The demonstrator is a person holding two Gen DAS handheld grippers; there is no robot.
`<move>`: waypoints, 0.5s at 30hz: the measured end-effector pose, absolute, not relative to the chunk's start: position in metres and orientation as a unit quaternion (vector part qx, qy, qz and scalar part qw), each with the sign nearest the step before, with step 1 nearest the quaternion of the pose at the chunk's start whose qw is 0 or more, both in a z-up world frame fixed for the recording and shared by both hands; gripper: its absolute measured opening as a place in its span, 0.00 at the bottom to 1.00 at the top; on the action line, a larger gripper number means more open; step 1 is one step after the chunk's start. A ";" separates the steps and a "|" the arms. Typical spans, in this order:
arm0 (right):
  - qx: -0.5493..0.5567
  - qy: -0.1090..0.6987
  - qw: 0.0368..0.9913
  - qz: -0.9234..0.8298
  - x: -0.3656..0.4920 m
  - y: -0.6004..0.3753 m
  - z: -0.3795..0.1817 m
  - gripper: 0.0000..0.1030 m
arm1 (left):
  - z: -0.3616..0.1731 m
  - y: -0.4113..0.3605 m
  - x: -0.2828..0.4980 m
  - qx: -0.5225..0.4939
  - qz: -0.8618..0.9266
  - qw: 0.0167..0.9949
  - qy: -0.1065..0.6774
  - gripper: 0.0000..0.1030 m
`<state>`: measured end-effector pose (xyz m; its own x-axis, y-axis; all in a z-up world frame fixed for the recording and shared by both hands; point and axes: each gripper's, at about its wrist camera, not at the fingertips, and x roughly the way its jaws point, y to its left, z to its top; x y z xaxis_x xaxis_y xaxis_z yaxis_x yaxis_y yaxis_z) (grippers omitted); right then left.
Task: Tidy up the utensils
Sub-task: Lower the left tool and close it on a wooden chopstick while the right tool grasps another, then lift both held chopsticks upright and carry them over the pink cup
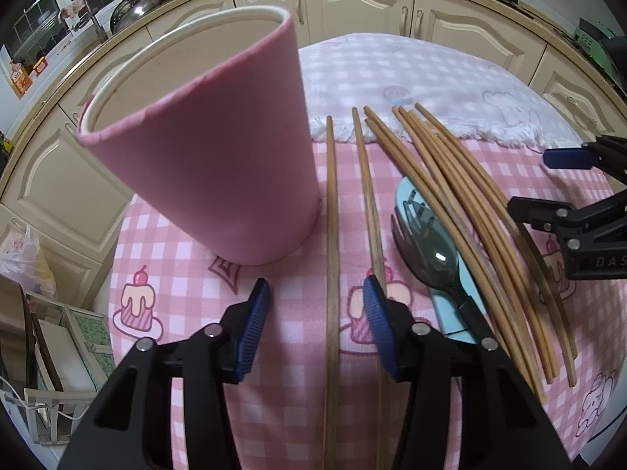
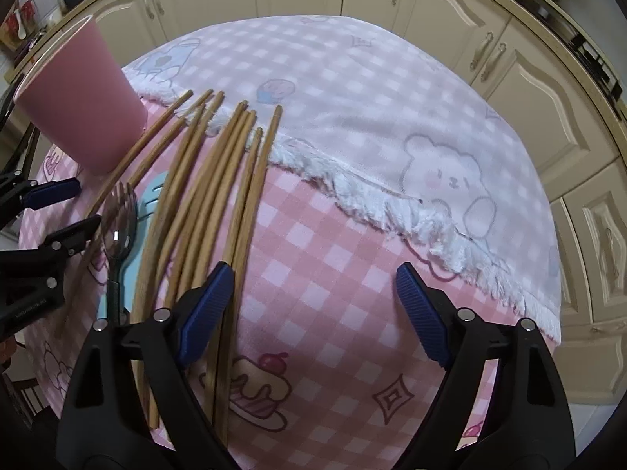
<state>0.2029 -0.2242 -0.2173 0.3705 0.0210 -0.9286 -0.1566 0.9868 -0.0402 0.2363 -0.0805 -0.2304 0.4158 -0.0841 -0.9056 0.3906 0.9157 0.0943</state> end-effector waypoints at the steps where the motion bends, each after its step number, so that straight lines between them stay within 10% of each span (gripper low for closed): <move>1: -0.062 0.566 0.820 0.060 0.208 -0.222 -0.221 0.72 | -0.230 -0.082 0.238 0.148 -0.145 0.827 0.522 0.42; 6: -0.073 0.572 0.814 0.068 0.221 -0.213 -0.234 0.64 | -0.228 -0.096 0.240 0.149 -0.160 0.823 0.525 0.25; 10: -0.070 0.566 0.816 0.092 0.223 -0.199 -0.241 0.19 | -0.229 -0.099 0.244 0.135 -0.173 0.822 0.525 0.06; 15: -0.008 0.560 0.821 0.112 0.220 -0.207 -0.250 0.05 | -0.225 -0.093 0.237 0.113 -0.186 0.827 0.519 0.05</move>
<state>0.2198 -0.2068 -0.2505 0.3483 0.1748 -0.9209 -0.1936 0.9747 0.1117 0.2373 -0.0930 -0.2252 0.3917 -0.1901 -0.9002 0.4240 0.9056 -0.0067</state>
